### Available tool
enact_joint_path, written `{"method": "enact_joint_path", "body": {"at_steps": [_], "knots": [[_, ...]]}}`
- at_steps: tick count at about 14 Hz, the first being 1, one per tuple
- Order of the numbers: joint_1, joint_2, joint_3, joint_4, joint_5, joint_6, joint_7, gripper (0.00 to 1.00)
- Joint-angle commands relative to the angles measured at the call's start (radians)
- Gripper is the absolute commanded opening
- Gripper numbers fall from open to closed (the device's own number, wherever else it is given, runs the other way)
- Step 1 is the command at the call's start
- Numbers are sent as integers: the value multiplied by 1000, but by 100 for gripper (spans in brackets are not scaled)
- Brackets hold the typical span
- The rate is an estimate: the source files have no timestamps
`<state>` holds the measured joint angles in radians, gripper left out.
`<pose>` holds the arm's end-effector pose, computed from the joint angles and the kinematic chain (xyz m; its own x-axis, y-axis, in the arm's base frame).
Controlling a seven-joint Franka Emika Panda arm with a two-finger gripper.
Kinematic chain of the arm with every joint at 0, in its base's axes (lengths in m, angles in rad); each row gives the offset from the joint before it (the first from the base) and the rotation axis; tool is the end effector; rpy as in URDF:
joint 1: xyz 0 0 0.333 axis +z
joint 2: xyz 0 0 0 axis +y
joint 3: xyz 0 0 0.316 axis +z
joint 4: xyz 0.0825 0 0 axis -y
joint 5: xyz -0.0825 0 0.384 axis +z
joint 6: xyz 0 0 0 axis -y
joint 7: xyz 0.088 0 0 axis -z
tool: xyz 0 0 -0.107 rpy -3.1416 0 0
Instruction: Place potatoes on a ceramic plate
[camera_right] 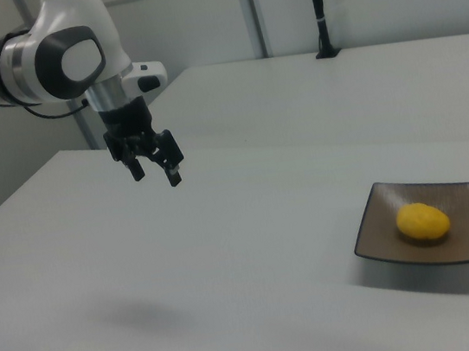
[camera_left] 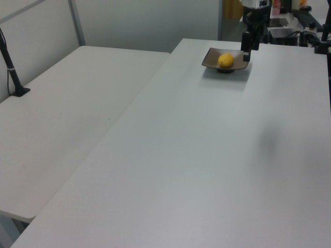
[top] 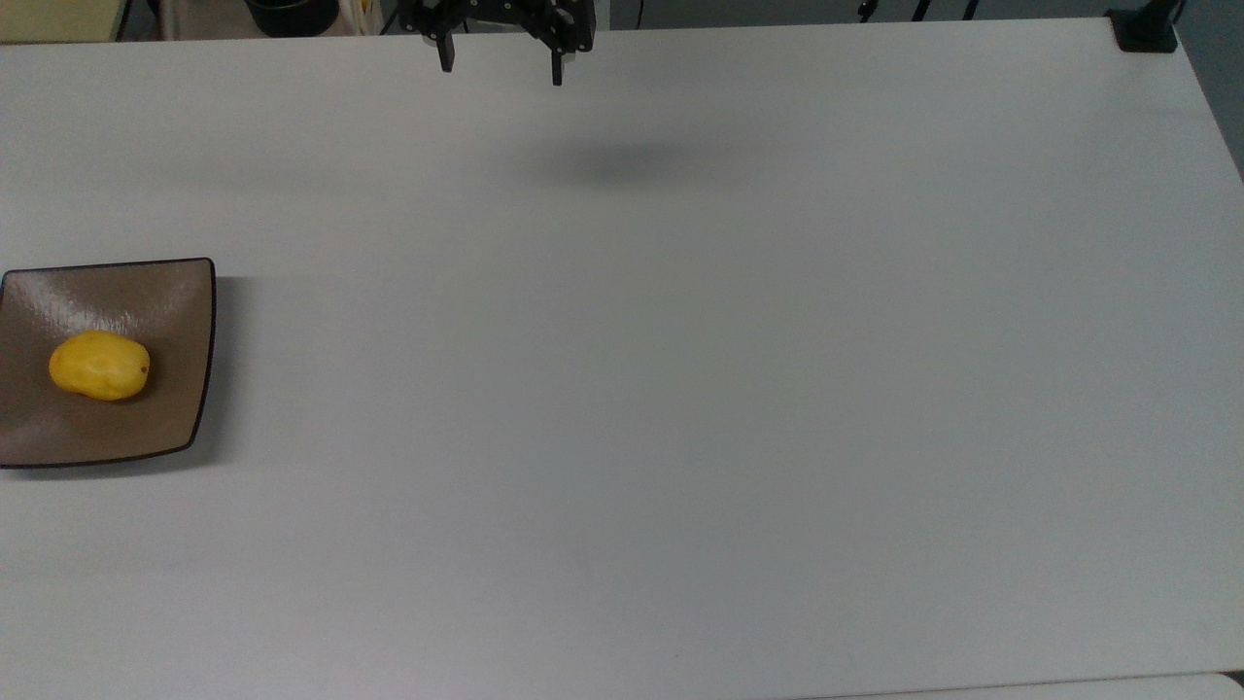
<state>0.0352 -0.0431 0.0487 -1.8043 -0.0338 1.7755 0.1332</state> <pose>0.5493 0.0437 0.5549 0.9989 -0.0424 0.0187 -0.0430 -0.9985 0.0331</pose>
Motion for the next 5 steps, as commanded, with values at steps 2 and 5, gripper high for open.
{"method": "enact_joint_path", "body": {"at_steps": [2, 5], "knots": [[5, -8, -9, -30, 28, 27, -13, 100], [5, -6, -10, -29, 28, 32, -23, 100]]}}
